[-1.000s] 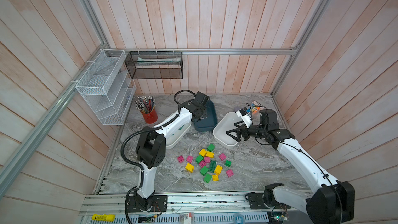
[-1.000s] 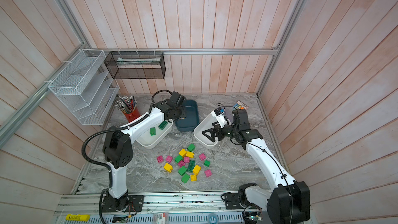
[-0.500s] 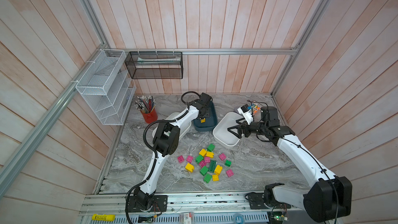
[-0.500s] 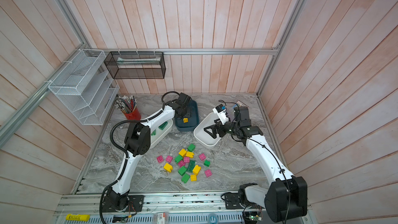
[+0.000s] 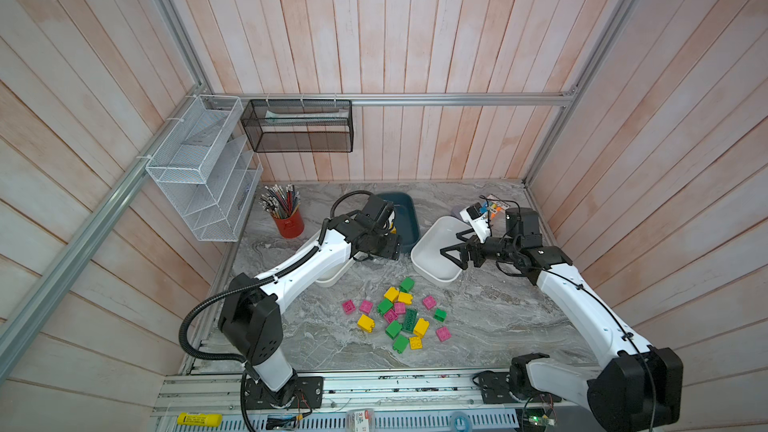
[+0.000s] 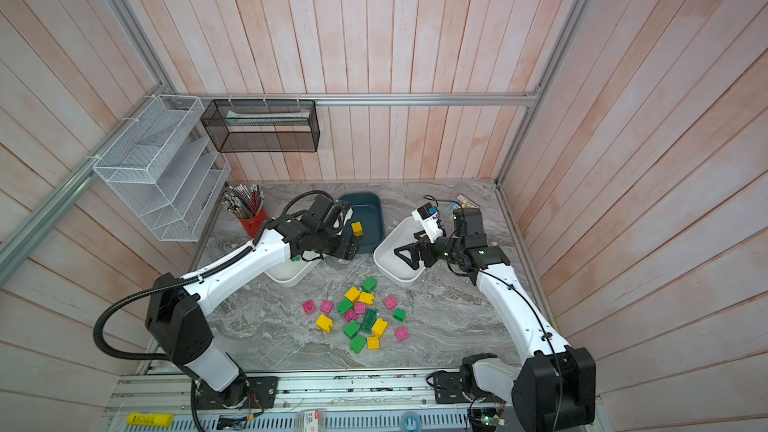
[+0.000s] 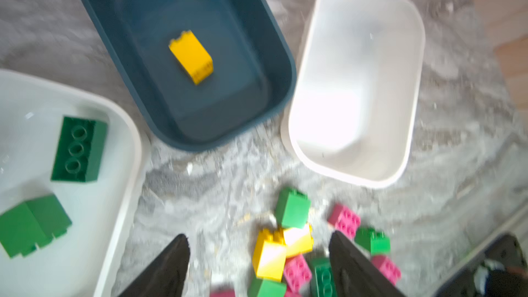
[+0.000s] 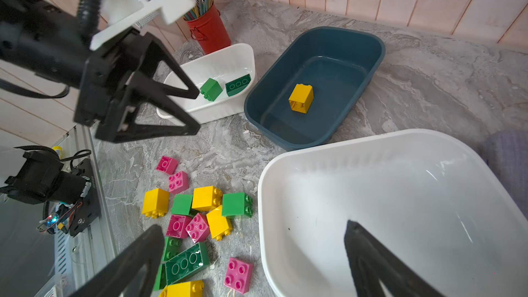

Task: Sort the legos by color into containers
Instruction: 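Lift the yellow brick and drop it into the teal bin, then lower the left gripper onto a magenta brick and grasp it, then carry the magenta brick toward the white bin farther from the left arm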

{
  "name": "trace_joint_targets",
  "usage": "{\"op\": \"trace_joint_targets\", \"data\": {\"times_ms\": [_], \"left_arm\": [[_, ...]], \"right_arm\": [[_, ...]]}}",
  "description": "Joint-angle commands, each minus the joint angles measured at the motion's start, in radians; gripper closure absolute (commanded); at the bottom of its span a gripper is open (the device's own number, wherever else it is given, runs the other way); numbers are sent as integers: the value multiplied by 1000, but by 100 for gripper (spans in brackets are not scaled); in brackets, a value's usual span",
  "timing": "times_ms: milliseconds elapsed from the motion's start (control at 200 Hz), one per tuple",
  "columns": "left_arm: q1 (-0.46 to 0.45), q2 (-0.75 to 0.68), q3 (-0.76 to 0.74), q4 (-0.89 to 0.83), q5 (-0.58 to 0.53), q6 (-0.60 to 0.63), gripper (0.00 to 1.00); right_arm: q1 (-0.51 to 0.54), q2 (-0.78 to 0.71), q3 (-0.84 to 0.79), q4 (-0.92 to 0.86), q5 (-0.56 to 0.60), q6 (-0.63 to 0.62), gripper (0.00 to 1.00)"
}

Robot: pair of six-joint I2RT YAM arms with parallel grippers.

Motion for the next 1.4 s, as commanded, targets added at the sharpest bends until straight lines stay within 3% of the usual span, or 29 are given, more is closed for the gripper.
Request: {"op": "trace_joint_targets", "data": {"times_ms": [0, 225, 430, 940, 1110, 1255, 1395], "left_arm": [[4, -72, -107, -83, 112, 171, 21], [5, -177, -294, -178, 75, 504, 22], [70, -179, -408, -162, 59, 614, 22], [87, -62, -530, 65, -77, 692, 30], [89, -23, -544, 97, -78, 699, 44], [89, -28, -539, 99, -46, 680, 62], [90, -36, -477, 38, -39, 633, 68]], "right_arm": [[-3, -18, -25, -2, -28, -11, 2], [15, -27, -37, 5, -67, -2, 2], [34, -34, -37, -3, -58, 6, 2], [34, -41, -34, -65, -41, -18, 2], [33, -44, -36, -75, -37, -20, 2], [30, -49, -30, -92, -33, -28, 2], [10, -58, -13, -119, -35, -33, 2]]}}
